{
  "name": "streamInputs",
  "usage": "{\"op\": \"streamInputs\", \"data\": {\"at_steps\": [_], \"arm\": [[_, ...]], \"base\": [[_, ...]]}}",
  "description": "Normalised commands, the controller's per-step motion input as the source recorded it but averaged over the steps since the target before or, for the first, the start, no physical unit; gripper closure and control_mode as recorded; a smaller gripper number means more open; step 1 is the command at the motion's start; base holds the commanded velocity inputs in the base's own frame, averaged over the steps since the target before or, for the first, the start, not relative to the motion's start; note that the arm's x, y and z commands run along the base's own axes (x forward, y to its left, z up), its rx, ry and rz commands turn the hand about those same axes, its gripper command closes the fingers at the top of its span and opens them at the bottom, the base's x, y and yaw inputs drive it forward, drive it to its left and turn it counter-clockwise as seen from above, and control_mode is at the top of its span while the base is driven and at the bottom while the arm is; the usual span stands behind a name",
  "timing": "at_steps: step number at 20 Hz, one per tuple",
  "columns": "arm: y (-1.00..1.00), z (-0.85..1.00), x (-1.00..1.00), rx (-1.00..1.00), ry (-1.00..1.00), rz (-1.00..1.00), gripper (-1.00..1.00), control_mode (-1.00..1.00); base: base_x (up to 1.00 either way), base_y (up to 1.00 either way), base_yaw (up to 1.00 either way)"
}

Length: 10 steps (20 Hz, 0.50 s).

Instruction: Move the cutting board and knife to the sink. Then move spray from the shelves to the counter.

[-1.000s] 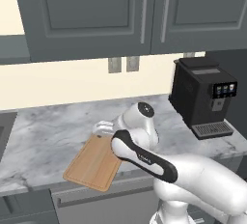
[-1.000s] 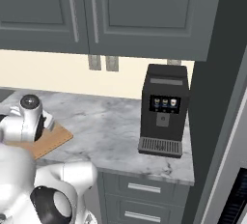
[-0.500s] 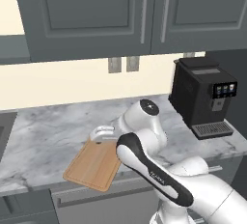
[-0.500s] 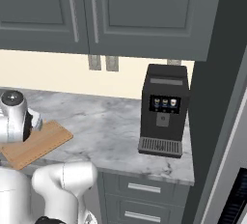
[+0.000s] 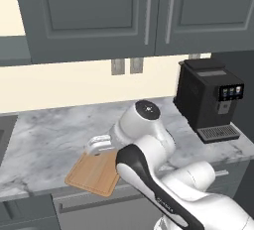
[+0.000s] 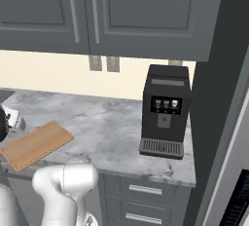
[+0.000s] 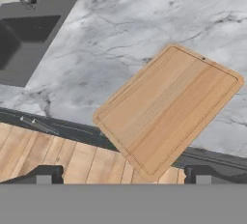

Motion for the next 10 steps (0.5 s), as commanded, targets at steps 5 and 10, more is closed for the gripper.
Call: {"op": "streamInputs", "data": {"at_steps": [5, 10], "arm": [[0.26, 0.1, -0.48, -0.05, 0.0, 0.01, -1.0, -1.0], [0.22, 0.0, -0.38, -0.24, 0.0, 0.13, -1.0, -1.0]], "base": [[0.0, 0.0, 0.0], [0.0, 0.0, 0.0]]}}
